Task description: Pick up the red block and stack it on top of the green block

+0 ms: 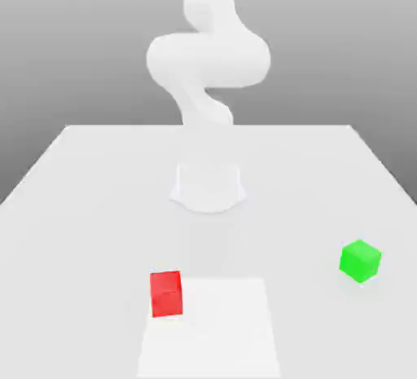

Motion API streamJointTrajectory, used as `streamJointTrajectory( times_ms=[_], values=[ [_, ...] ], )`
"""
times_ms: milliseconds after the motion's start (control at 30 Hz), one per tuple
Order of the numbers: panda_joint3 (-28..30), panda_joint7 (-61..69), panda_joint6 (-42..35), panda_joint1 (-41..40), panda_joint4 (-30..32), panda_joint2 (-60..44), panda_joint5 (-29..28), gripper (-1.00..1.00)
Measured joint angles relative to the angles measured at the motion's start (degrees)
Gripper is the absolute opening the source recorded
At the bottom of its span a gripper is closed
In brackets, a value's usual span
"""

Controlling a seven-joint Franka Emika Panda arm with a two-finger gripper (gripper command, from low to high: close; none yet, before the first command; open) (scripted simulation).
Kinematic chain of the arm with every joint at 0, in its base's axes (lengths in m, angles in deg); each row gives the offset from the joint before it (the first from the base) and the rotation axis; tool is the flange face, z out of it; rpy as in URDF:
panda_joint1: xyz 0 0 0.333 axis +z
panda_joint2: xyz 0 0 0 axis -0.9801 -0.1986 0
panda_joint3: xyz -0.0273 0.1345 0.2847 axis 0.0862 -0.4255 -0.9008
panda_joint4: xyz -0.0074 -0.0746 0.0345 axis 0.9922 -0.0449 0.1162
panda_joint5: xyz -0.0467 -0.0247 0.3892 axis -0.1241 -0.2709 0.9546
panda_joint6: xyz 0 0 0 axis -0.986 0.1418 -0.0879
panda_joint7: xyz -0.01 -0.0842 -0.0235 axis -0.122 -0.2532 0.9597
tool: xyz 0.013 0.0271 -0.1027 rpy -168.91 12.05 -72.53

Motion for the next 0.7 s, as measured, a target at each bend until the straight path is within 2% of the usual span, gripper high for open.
streamJointTrajectory(
  times_ms=[400,600,700],
  values=[
    [7.6,12.4,16.0,1.7,16.7,-25.4,1.6,0.00],
    [9.7,16.9,24.6,0.3,25.2,-38.7,-0.2,0.00],
    [9.0,19.3,29.4,0.1,25.6,-44.7,1.9,0.00]
  ],
)
